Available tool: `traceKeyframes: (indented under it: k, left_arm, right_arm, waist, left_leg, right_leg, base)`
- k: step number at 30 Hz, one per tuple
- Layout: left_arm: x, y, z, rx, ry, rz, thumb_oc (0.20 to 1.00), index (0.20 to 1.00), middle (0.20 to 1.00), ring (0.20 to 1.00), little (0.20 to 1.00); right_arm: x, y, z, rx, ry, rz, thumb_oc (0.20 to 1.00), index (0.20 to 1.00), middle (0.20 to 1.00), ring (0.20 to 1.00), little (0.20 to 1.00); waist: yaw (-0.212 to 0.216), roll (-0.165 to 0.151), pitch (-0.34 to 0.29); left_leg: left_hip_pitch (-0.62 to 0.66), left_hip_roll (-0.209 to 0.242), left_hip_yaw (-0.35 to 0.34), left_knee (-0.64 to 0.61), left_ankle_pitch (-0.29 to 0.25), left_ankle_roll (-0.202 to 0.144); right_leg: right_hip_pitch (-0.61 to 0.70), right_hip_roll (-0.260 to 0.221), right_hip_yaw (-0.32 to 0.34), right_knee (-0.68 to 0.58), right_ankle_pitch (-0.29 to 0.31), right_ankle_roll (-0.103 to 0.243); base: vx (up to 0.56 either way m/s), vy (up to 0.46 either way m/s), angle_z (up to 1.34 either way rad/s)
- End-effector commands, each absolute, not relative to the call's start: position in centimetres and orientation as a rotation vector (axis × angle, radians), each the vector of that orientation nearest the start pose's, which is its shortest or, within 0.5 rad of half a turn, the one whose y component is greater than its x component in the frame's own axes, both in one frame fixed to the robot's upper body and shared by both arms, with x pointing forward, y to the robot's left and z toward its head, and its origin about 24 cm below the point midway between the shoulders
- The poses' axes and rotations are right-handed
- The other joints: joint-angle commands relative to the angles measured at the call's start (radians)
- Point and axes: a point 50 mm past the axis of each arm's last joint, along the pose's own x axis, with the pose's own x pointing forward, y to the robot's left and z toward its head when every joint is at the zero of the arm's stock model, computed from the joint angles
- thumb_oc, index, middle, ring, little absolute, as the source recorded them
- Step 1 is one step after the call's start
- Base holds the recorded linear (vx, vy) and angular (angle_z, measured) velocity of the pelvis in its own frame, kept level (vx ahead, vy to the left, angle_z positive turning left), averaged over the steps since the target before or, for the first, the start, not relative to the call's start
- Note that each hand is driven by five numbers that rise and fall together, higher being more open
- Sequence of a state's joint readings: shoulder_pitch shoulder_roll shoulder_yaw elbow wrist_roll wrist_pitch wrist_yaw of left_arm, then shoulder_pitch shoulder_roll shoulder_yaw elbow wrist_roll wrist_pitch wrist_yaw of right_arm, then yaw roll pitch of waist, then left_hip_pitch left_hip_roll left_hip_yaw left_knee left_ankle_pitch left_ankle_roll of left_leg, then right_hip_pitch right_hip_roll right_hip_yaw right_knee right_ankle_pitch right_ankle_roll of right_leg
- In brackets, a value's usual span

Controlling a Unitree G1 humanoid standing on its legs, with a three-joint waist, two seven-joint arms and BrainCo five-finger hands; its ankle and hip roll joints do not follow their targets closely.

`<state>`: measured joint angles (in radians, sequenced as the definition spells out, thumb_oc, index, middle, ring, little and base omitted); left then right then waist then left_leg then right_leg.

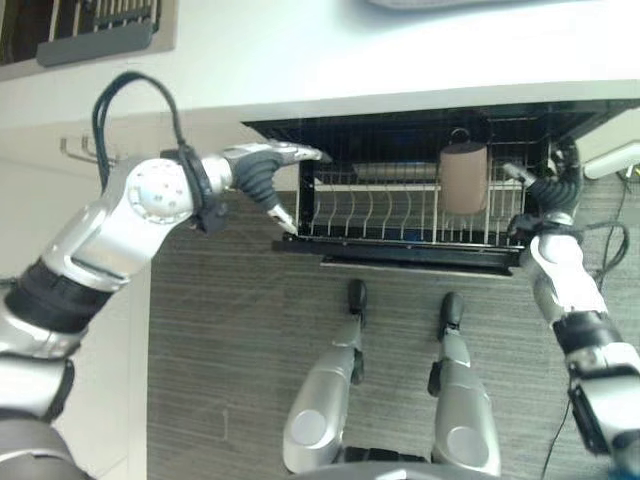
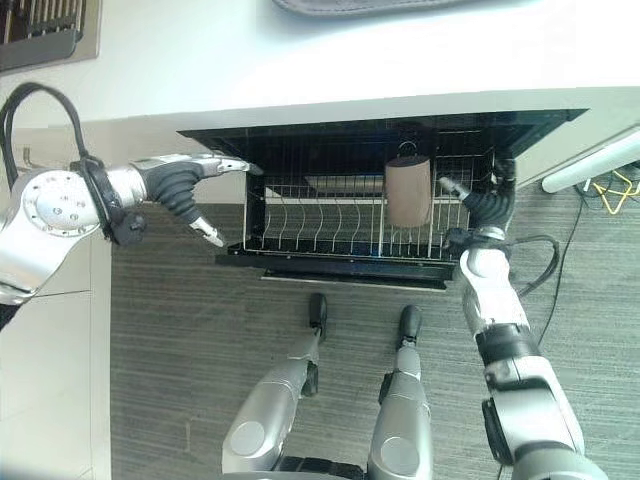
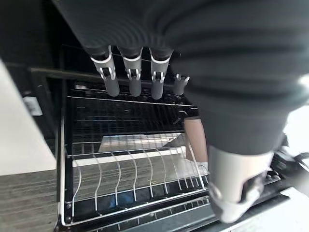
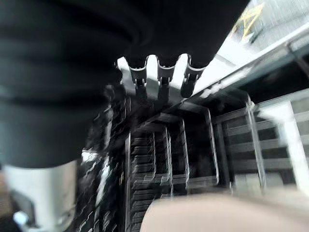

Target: Place the dishes in the dishwasher.

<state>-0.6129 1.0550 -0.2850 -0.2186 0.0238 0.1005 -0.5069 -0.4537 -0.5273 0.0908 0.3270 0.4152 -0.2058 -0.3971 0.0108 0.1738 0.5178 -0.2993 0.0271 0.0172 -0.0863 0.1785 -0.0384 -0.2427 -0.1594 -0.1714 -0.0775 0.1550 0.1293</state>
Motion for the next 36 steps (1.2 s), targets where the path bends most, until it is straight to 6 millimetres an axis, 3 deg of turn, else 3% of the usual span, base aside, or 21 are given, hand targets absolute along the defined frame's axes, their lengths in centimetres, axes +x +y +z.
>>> traceKeyframes:
  k: [1,2,6,12,15,20,22,26,29,30,32,34,36]
  left_arm:
    - [29.3,21.9,23.1,1.203,-0.322,-0.384,1.000,1.000,1.000,1.000,1.000]
    - [29.1,22.2,22.6,1.194,-0.321,-0.378,1.000,1.000,1.000,1.000,1.000]
    - [27.6,23.7,17.1,1.144,-0.278,-0.368,1.000,1.000,1.000,1.000,1.000]
    - [25.3,22.9,9.6,1.096,-0.162,-0.373,1.000,1.000,1.000,1.000,1.000]
    - [24.4,22.6,7.1,1.064,-0.123,-0.345,1.000,1.000,1.000,1.000,1.000]
    - [22.5,21.8,2.1,0.926,-0.026,-0.257,1.000,1.000,1.000,1.000,1.000]
    - [21.4,21.4,-0.7,0.849,0.061,-0.225,1.000,1.000,1.000,1.000,1.000]
    - [19.9,21.4,-3.7,0.673,0.210,-0.128,1.000,1.000,1.000,1.000,1.000]
    - [19.2,21.7,-4.9,0.460,0.282,-0.034,1.000,1.000,1.000,1.000,1.000]
    - [18.9,21.8,-5.2,0.315,0.286,0.039,1.000,1.000,1.000,1.000,1.000]
    - [18.8,22.0,-4.7,0.174,0.233,0.081,1.000,1.000,1.000,1.000,1.000]
    - [19.7,22.8,-2.2,0.041,0.079,0.128,1.000,1.000,1.000,1.000,1.000]
    - [21.0,23.2,1.4,0.047,-0.116,0.123,1.000,1.000,1.000,1.000,1.000]
  right_arm:
    - [29.3,-23.5,8.6,-0.116,-0.223,-0.264,1.000,1.000,1.000,1.000,1.000]
    - [29.1,-23.4,8.4,-0.117,-0.222,-0.259,1.000,1.000,1.000,1.000,1.000]
    - [26.9,-23.1,7.2,-0.096,-0.230,-0.190,1.000,1.000,1.000,1.000,1.000]
    - [25.6,-22.4,6.8,-0.079,-0.207,-0.086,1.000,1.000,1.000,1.000,1.000]
    - [25.2,-22.1,7.2,-0.058,-0.210,-0.007,1.000,1.000,1.000,1.000,1.000]
    - [24.8,-20.2,8.1,0.043,-0.249,0.161,1.000,1.000,1.000,1.000,1.000]
    - [24.5,-19.8,8.0,0.088,-0.270,0.166,1.000,1.000,1.000,1.000,1.000]
    - [24.1,-19.9,8.4,0.163,-0.311,0.168,1.000,1.000,1.000,1.000,1.000]
    - [24.0,-20.1,8.0,0.198,-0.297,0.150,1.000,1.000,1.000,1.000,1.000]
    - [24.0,-20.1,7.5,0.213,-0.275,0.138,1.000,1.000,1.000,1.000,1.000]
    - [23.7,-20.2,6.7,0.252,-0.246,0.154,1.000,1.000,1.000,1.000,1.000]
    - [23.3,-20.0,6.9,0.247,-0.274,0.231,1.000,1.000,1.000,1.000,1.000]
    - [23.3,-20.4,7.3,0.293,-0.300,0.211,1.000,1.000,1.000,1.000,1.000]
  waist:
    - [-0.026,-0.043,-0.093]
    - [-0.029,-0.045,-0.096]
    - [-0.051,-0.063,-0.140]
    - [-0.058,-0.084,-0.222]
    - [-0.063,-0.091,-0.249]
    - [-0.057,-0.109,-0.297]
    - [-0.050,-0.126,-0.333]
    - [-0.041,-0.156,-0.361]
    - [-0.032,-0.172,-0.379]
    - [-0.026,-0.177,-0.383]
    - [-0.018,-0.183,-0.389]
    - [-0.011,-0.184,-0.392]
    - [-0.008,-0.184,-0.397]
  left_leg:
    - [-0.018,0.019,0.086,-0.001,-0.034,-0.005]
    - [-0.014,0.019,0.086,-0.001,-0.035,-0.004]
    - [0.037,0.026,0.091,-0.001,-0.053,-0.002]
    - [0.135,0.034,0.112,-0.001,-0.080,0.000]
    - [0.175,0.036,0.119,-0.001,-0.086,0.001]
    - [0.252,0.041,0.136,-0.001,-0.103,0.003]
    - [0.295,0.042,0.146,-0.001,-0.116,0.005]
    - [0.355,0.045,0.152,-0.001,-0.135,0.010]
    - [0.385,0.043,0.148,-0.001,-0.144,0.014]
    - [0.400,0.042,0.143,-0.001,-0.148,0.017]
    - [0.418,0.041,0.136,-0.001,-0.153,0.019]
    - [0.431,0.041,0.124,-0.001,-0.155,0.021]
    - [0.435,0.041,0.111,-0.001,-0.154,0.020]
  right_leg:
    - [-0.053,-0.025,0.031,0.043,0.009,0.046]
    - [-0.050,-0.023,0.033,0.044,0.008,0.046]
    - [-0.005,-0.002,0.057,0.038,-0.007,0.039]
    - [0.084,0.013,0.072,0.027,-0.029,0.031]
    - [0.120,0.015,0.074,0.024,-0.035,0.022]
    - [0.195,0.013,0.055,0.021,-0.051,0.009]
    - [0.243,0.009,0.034,0.017,-0.059,0.006]
    - [0.308,0.009,0.007,0.016,-0.073,-0.001]
    - [0.343,0.013,-0.002,0.014,-0.078,-0.006]
    - [0.360,0.014,-0.006,0.011,-0.078,-0.009]
    - [0.378,0.016,-0.009,0.007,-0.078,-0.012]
    - [0.394,0.018,-0.016,0.002,-0.075,-0.014]
    - [0.402,0.019,-0.020,-0.001,-0.074,-0.015]
  base:
    - [0.03,0.017,-0.15]
    - [0.05,0.024,-0.23]
    - [0.08,0.009,-0.14]
    - [0.16,0.010,-0.18]
    - [0.16,0.014,-0.18]
    - [0.14,-0.008,-0.08]
    - [0.14,-0.045,0.00]
    - [0.04,-0.074,0.02]
    - [0.03,-0.091,0.00]
    - [0.04,-0.121,-0.01]
    - [0.01,-0.112,-0.01]
    - [-0.02,-0.074,0.02]
    - [-0.04,-0.050,0.10]
